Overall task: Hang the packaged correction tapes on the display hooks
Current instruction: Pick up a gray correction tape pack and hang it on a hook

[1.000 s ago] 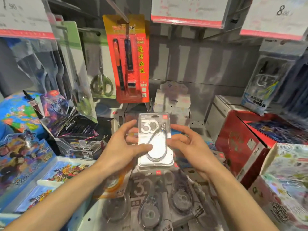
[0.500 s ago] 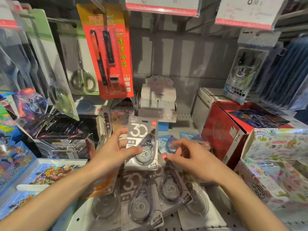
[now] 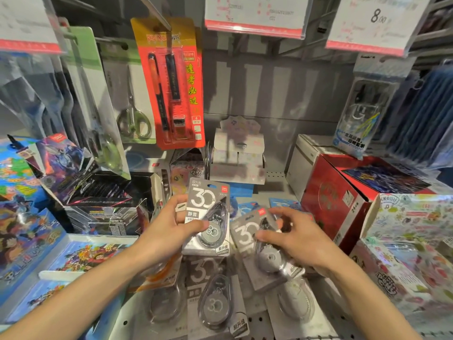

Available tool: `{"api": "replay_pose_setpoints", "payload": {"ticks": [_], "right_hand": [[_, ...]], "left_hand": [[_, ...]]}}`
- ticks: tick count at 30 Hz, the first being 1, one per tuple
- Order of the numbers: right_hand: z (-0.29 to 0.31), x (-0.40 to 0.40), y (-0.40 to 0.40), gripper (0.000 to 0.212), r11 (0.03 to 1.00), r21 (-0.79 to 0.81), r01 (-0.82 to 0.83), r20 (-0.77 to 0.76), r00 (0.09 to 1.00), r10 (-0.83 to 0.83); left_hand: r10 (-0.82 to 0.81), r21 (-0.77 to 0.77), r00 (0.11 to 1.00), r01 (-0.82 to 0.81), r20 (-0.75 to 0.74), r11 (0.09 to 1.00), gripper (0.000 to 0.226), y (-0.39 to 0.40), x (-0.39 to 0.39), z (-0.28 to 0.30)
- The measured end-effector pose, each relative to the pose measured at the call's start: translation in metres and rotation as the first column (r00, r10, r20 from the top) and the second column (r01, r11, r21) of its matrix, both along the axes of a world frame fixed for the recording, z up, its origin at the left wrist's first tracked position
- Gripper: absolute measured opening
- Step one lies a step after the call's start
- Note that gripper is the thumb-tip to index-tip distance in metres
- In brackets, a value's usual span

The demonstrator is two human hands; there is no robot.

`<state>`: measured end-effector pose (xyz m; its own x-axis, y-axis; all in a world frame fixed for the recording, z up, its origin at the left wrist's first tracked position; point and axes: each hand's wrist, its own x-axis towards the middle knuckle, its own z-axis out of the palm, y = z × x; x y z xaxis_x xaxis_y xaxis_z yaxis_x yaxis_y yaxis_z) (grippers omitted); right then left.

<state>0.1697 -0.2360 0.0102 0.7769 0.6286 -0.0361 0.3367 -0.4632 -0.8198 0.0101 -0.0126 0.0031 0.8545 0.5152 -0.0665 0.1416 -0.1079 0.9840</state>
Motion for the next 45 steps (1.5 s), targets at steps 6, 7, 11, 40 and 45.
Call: {"api": "replay_pose_setpoints", "payload": {"ticks": [6,7,11,40,45], "right_hand": [[0.015,0.003,0.008,0.042,0.869,0.488,0.079,-0.116,0.993,-0.025],[0.017,0.000,0.015,0.042,0.858,0.511,0.056,-0.125,0.992,0.010],[0.015,-0.012,0.041,0.041,0.850,0.526,-0.001,-0.122,0.990,0.076],[0.053,-0.010,-0.005,0.059,0.850,0.526,-0.019,-0.146,0.983,0.112],[0.078,-0.007,-0.038,0.063,0.824,0.563,-0.060,-0.039,0.994,0.099]], "left_hand": [[0.015,-0.065,0.999,-0.013,0.034,0.998,0.054,-0.004,0.002,0.004],[0.009,-0.086,0.999,-0.005,0.045,0.996,0.055,-0.006,0.003,0.006],[0.002,-0.145,0.996,0.011,0.087,0.989,0.056,-0.014,0.009,0.010],[0.003,0.138,0.958,-0.044,0.285,0.989,0.066,0.007,-0.004,0.039],[-0.060,0.172,0.939,0.001,0.339,0.985,0.069,-0.016,0.008,0.061]]}}
